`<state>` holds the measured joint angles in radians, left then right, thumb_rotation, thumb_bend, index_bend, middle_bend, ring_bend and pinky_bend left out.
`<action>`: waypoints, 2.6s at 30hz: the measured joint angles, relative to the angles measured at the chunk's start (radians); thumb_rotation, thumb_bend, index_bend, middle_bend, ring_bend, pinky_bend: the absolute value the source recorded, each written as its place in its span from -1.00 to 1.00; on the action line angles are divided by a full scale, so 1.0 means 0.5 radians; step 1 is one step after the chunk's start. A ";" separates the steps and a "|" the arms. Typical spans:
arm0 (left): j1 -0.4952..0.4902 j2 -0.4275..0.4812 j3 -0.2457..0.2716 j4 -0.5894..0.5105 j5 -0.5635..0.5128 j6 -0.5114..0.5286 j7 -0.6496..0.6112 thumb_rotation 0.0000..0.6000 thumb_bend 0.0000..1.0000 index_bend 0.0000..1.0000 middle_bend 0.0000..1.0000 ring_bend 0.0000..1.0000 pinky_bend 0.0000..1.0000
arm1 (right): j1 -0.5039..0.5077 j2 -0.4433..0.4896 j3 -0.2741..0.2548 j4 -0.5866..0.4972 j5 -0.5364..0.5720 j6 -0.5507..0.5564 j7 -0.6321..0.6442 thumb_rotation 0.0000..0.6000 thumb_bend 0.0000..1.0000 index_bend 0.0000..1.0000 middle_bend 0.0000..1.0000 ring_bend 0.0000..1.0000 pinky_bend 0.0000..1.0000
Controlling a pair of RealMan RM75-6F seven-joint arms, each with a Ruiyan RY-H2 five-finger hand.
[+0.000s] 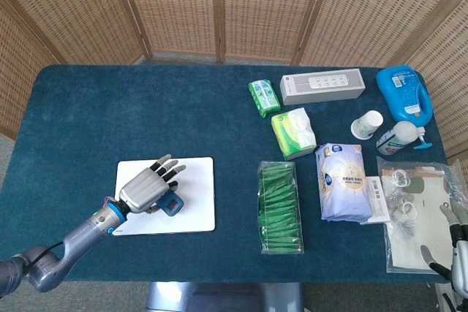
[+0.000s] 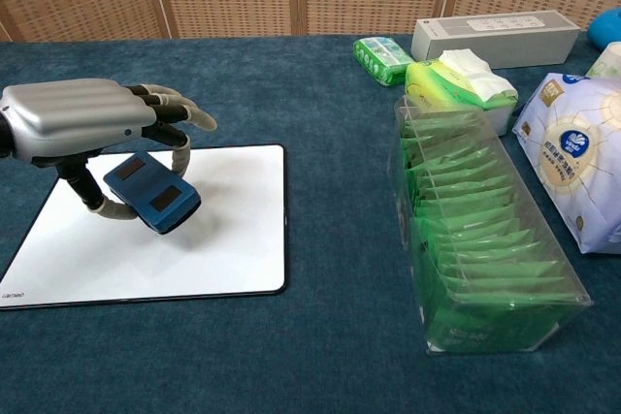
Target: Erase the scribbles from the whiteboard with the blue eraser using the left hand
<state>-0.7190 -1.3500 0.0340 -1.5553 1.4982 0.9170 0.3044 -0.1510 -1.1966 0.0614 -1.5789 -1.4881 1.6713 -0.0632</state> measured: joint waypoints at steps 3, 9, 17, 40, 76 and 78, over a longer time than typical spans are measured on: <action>-0.002 -0.012 0.005 0.010 -0.011 -0.023 0.013 1.00 -0.44 0.37 -0.80 -1.00 -1.00 | -0.004 0.003 -0.001 0.001 0.001 0.003 0.006 1.00 -0.54 -0.72 -0.79 -1.00 -0.93; 0.004 -0.059 0.032 0.065 -0.045 -0.077 0.057 1.00 -0.44 0.37 -0.80 -1.00 -1.00 | -0.004 0.004 -0.001 0.011 0.008 -0.004 0.016 1.00 -0.54 -0.72 -0.79 -1.00 -0.93; 0.013 -0.132 0.058 0.144 -0.052 -0.104 0.120 1.00 -0.44 0.39 -0.79 -1.00 -1.00 | -0.008 0.003 -0.001 0.022 0.017 -0.005 0.029 1.00 -0.54 -0.72 -0.79 -1.00 -0.93; -0.015 -0.182 0.081 0.033 0.024 -0.153 -0.036 1.00 -0.44 0.40 -0.77 -1.00 -1.00 | -0.015 0.007 0.004 0.028 0.025 0.001 0.034 1.00 -0.54 -0.72 -0.79 -1.00 -0.93; -0.005 -0.171 0.087 0.098 0.097 -0.123 -0.410 1.00 -0.44 0.39 -0.77 -1.00 -1.00 | -0.020 0.013 0.001 0.013 0.019 0.007 0.021 1.00 -0.54 -0.72 -0.78 -1.00 -0.93; -0.012 -0.170 0.085 0.076 0.100 -0.128 -0.441 1.00 -0.44 0.40 -0.77 -1.00 -1.00 | -0.022 0.014 0.002 0.013 0.021 0.010 0.021 1.00 -0.54 -0.72 -0.78 -1.00 -0.93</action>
<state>-0.7249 -1.4348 0.0765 -1.5173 1.5483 0.8529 0.0838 -0.1622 -1.1894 0.0622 -1.5724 -1.4775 1.6764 -0.0527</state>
